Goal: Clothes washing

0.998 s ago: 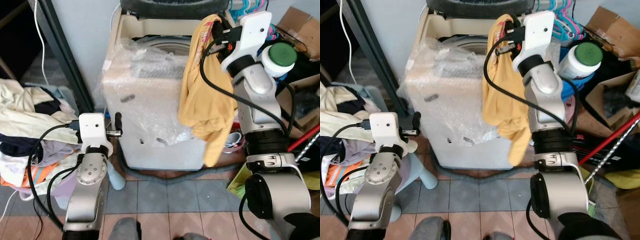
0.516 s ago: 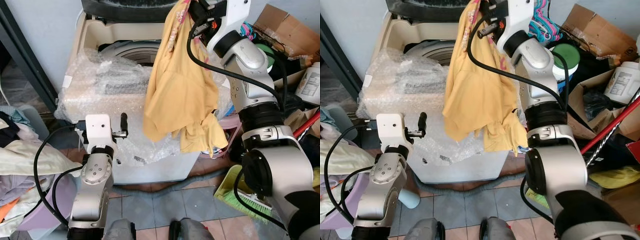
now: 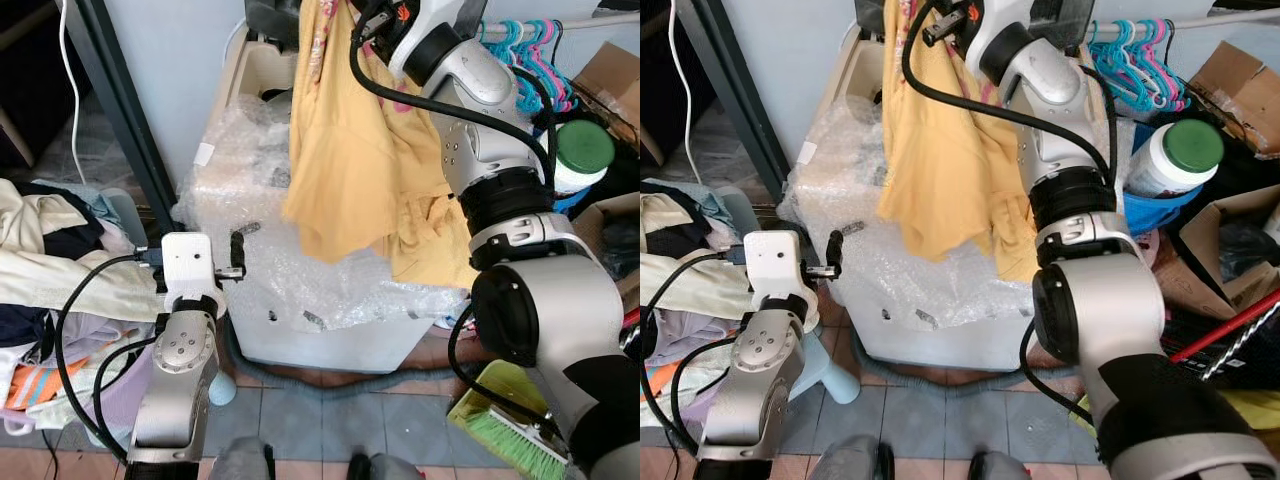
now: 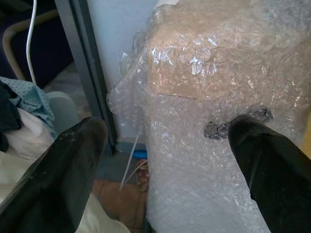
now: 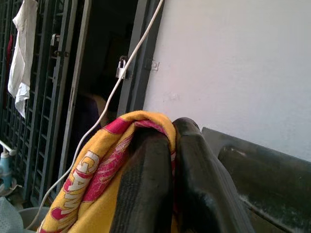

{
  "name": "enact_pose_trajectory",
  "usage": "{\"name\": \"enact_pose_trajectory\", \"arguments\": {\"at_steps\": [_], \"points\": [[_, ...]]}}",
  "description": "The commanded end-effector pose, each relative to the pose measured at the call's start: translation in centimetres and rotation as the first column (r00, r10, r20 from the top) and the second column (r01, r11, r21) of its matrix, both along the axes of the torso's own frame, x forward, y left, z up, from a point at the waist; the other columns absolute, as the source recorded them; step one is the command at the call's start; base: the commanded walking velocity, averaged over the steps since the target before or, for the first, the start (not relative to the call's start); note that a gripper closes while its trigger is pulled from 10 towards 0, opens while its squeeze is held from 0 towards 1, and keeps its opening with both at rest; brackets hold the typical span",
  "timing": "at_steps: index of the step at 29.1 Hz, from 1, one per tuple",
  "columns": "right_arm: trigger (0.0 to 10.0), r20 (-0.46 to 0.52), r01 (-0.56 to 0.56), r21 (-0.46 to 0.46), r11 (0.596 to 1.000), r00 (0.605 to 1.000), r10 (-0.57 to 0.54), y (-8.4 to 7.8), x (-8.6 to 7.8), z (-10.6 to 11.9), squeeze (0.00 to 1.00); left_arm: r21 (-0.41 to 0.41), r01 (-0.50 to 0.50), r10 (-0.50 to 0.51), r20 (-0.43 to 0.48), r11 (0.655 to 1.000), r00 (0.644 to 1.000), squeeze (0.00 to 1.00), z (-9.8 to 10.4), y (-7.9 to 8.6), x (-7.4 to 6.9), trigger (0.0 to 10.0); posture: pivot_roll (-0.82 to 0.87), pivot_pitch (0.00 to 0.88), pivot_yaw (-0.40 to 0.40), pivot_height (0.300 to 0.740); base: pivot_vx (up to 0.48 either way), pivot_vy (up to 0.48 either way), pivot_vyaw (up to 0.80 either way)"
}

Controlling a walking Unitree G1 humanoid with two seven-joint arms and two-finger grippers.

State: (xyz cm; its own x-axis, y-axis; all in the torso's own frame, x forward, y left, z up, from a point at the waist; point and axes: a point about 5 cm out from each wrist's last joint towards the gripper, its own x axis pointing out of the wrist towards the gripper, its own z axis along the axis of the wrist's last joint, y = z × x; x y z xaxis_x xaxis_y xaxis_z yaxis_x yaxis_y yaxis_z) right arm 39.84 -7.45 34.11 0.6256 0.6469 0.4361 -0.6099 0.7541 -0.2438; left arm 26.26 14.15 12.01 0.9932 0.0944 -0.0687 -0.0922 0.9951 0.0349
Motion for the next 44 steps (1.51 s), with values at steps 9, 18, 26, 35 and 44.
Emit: {"name": "enact_pose_trajectory", "arguments": {"at_steps": [9,18,26,35,44], "points": [[10.0,-0.109,0.101,0.009,0.995,0.989,-0.099,-1.1,1.1,-1.5,0.0,0.004,0.009,-0.009,-0.022,1.0,1.0,0.0,-0.3,-0.3,-0.1,10.0,0.09,0.071,-0.023,0.74,0.382,0.0,0.0],[10.0,-0.212,0.075,-0.026,0.997,0.974,-0.078,-1.2,1.4,-4.0,0.0,0.005,-0.018,0.018,-0.022,1.0,1.0,0.0,-0.3,0.0,-0.3,10.0,0.1,0.071,-0.026,0.74,0.426,0.027,0.0],[10.0,-0.152,0.127,-0.113,0.985,0.978,-0.143,-2.2,1.4,-4.6,0.0,-0.002,-0.01,0.01,-0.019,1.0,1.0,0.0,-0.2,-0.1,-0.4,10.0,0.1,0.075,-0.022,0.74,0.172,0.03,0.0],[10.0,-0.076,0.489,0.031,0.872,0.871,-0.486,-6.8,2.2,0.4,0.0,-0.006,-0.006,0.006,-0.026,1.0,1.0,0.0,-0.3,-0.3,-0.4,10.0,0.1,0.074,-0.028,0.74,0.0,0.0,0.0],[10.0,-0.352,0.449,-0.308,0.839,0.766,-0.539,-7.2,2.7,-9.4,1.0,-0.006,-0.013,0.013,-0.036,1.0,0.999,0.0,-0.5,-0.2,-0.5,10.0,0.11,0.074,-0.032,0.74,0.0,0.0,0.0]]}}
